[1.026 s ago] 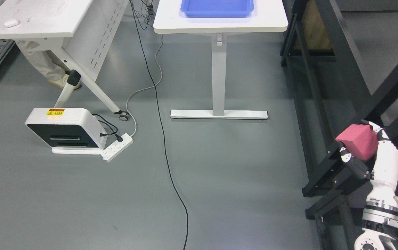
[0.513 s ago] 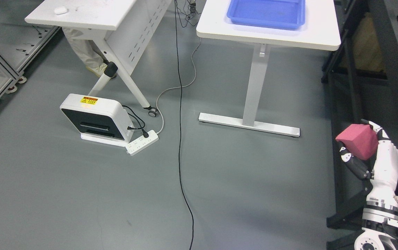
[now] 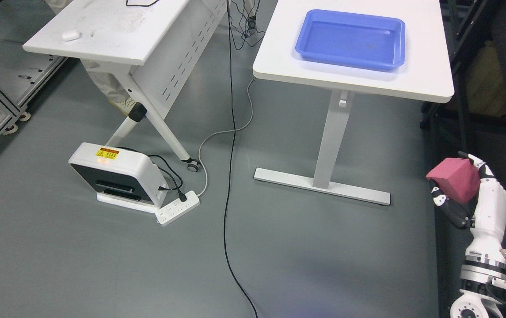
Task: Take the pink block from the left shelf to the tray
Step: 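Turn and drive toward the blue tray holding the pink block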
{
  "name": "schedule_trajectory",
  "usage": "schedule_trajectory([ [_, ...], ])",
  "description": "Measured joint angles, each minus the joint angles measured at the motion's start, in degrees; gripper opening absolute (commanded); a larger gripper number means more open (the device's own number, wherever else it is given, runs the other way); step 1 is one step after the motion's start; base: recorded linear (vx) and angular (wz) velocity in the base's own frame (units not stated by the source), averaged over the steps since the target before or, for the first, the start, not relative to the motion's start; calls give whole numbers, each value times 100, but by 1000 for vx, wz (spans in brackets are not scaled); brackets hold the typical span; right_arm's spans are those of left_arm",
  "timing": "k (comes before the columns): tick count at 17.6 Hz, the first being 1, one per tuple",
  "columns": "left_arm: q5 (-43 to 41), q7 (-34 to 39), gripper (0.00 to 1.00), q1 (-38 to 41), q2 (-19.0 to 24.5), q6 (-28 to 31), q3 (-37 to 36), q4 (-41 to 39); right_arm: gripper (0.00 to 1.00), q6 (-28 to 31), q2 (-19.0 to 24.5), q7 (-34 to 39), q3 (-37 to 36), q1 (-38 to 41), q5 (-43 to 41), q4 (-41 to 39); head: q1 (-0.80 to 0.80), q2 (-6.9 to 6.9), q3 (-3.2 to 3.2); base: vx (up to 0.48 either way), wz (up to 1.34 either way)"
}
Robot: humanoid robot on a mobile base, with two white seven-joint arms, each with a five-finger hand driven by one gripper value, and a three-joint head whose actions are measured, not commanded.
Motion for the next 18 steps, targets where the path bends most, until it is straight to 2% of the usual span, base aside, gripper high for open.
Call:
schedule_trajectory([
  [18,0,0,100,1,0,0,0,0,5,26,1,93,43,-9,-1,1,0,0,0,338,90],
])
